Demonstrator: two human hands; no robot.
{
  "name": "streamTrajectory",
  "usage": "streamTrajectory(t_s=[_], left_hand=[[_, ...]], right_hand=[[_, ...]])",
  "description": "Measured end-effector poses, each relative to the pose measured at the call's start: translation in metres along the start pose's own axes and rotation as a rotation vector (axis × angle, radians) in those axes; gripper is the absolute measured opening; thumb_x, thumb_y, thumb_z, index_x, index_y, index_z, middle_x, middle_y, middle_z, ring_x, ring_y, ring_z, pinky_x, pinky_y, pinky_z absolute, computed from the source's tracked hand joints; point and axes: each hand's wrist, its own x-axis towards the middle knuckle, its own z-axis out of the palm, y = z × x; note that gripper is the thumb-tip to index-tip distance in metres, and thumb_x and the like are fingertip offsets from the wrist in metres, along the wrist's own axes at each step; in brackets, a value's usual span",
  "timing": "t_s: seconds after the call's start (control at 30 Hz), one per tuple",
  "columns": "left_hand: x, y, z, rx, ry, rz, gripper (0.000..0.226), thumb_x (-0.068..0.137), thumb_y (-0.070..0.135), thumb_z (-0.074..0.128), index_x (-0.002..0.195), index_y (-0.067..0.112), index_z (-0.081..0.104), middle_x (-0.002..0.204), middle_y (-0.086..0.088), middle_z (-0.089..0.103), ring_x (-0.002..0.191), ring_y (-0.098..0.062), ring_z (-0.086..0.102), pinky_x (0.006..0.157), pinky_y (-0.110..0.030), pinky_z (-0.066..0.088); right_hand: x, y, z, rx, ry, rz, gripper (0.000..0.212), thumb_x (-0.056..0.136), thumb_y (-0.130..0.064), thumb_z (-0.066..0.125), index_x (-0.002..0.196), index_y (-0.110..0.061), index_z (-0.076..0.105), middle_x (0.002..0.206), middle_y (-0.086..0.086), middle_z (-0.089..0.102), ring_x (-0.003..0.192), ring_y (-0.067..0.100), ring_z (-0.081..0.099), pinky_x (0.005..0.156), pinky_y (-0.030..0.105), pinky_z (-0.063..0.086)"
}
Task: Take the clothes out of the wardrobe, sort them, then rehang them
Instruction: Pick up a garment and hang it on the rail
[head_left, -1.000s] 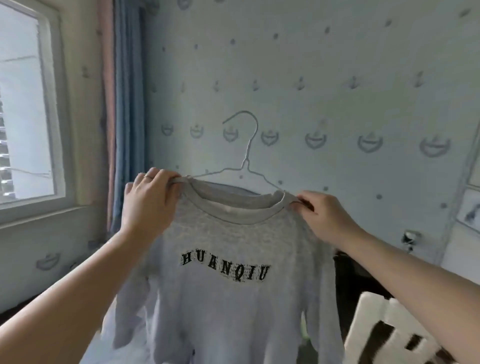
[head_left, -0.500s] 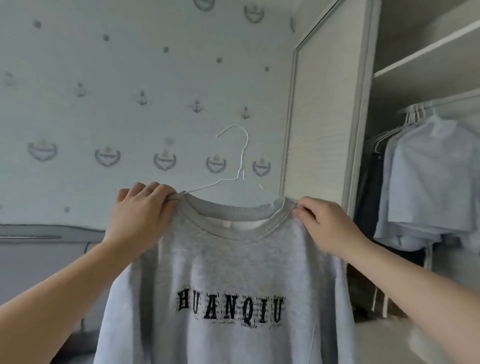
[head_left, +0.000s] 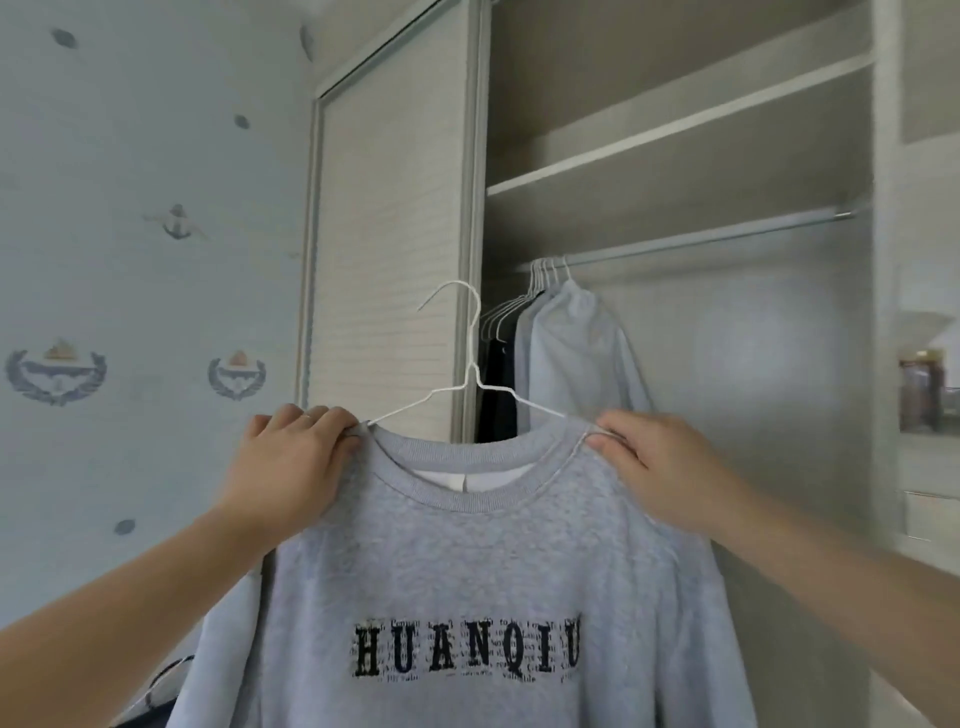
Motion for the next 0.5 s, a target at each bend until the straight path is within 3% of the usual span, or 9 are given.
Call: streamTrajectory(t_s=[0.17,0.3,0.4,0.5], left_hand=[[0.071,0.047,0.081,-0.165,-0.027,0.042,0.029,0.104,0.035,0.037,0.113,0.022,0.061,0.11,0.001,0.068,0.098,-0.031,0.058,0.08,-0.041,0.039],[0.128,0.105,0.138,-0.544,-0.067,0.042,0.024,0.104,0.031,0.04,0.113,0.02,0.059,0.108,-0.002,0.061,0.093,-0.025,0.06,0.074,-0.037,0.046],[0.162,0.155,0.175,-0.764,-0.036,0.044,0.024,0.105,0.029,0.042,0.112,0.018,0.062,0.103,0.0,0.06,0.091,-0.022,0.059,0.076,-0.038,0.048],[0.194,0.204,0.209,-0.938,-0.054,0.058,0.025,0.106,0.026,0.041,0.118,0.018,0.061,0.111,-0.005,0.063,0.098,-0.023,0.06,0.082,-0.036,0.048]], right_hand=[[0.004,0.034,-0.024,-0.059,-0.025,0.118,0.033,0.098,-0.036,0.051,0.068,-0.028,0.041,0.062,-0.01,0.052,0.055,0.009,0.046,0.053,0.025,0.036],[0.008,0.061,-0.044,-0.077,0.037,0.229,0.028,0.096,-0.038,0.051,0.071,-0.026,0.052,0.063,-0.013,0.056,0.054,0.006,0.049,0.053,0.019,0.037],[0.016,0.079,-0.057,-0.157,0.112,0.275,0.026,0.095,-0.034,0.051,0.071,-0.026,0.053,0.066,-0.014,0.059,0.064,0.002,0.053,0.059,0.013,0.039],[0.026,0.101,-0.068,-0.292,0.132,0.302,0.027,0.096,-0.031,0.052,0.07,-0.023,0.053,0.061,-0.007,0.055,0.067,0.003,0.053,0.058,0.012,0.037]])
